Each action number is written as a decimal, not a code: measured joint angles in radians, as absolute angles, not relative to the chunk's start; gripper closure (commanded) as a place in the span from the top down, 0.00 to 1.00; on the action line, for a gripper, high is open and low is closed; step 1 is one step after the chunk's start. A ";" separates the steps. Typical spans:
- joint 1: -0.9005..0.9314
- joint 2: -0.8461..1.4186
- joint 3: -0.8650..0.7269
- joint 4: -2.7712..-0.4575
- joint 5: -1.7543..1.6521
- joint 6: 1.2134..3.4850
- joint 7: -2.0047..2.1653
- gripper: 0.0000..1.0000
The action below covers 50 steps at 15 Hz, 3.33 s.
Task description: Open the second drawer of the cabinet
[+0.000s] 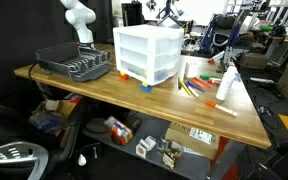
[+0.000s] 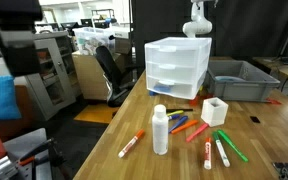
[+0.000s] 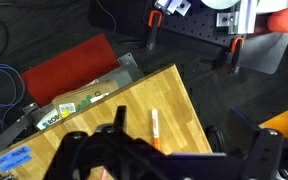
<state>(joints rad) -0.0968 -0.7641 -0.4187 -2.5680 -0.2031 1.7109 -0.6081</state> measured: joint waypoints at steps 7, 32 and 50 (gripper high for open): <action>-0.086 -0.755 -0.396 -2.568 -0.201 1.712 -0.609 1.00; 0.079 -0.338 -0.335 -2.517 0.432 2.253 -0.482 1.00; 0.086 0.038 -0.277 -2.341 1.340 2.390 -0.793 1.00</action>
<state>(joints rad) 0.0855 0.0378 -0.2766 -2.3408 1.3396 2.3900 -0.7929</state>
